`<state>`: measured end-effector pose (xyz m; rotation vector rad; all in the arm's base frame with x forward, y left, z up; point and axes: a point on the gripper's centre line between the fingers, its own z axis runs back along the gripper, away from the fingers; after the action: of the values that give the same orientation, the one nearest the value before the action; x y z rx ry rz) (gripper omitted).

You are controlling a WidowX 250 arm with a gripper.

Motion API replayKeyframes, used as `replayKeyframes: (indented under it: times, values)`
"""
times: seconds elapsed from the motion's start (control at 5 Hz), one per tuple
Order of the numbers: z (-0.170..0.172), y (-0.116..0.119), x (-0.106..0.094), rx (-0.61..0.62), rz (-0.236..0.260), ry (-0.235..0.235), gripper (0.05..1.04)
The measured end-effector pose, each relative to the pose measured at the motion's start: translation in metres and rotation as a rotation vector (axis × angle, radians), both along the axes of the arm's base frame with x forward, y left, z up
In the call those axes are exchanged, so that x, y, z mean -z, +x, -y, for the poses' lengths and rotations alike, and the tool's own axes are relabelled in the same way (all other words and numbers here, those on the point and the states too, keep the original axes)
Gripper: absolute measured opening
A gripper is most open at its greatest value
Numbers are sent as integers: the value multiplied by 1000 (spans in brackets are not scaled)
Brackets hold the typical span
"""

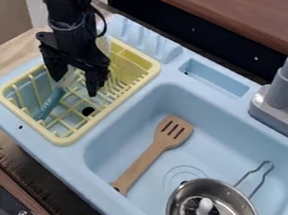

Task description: Move the spoon to the sink

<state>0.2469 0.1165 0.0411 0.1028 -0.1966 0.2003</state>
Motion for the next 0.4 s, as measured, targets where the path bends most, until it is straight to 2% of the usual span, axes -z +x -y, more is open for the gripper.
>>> replayKeyframes:
  times: [0.2,0.4]
  values:
    - [-1,0,8,3,-22,16,997]
    - [0,1,11,-9,-24,17,950]
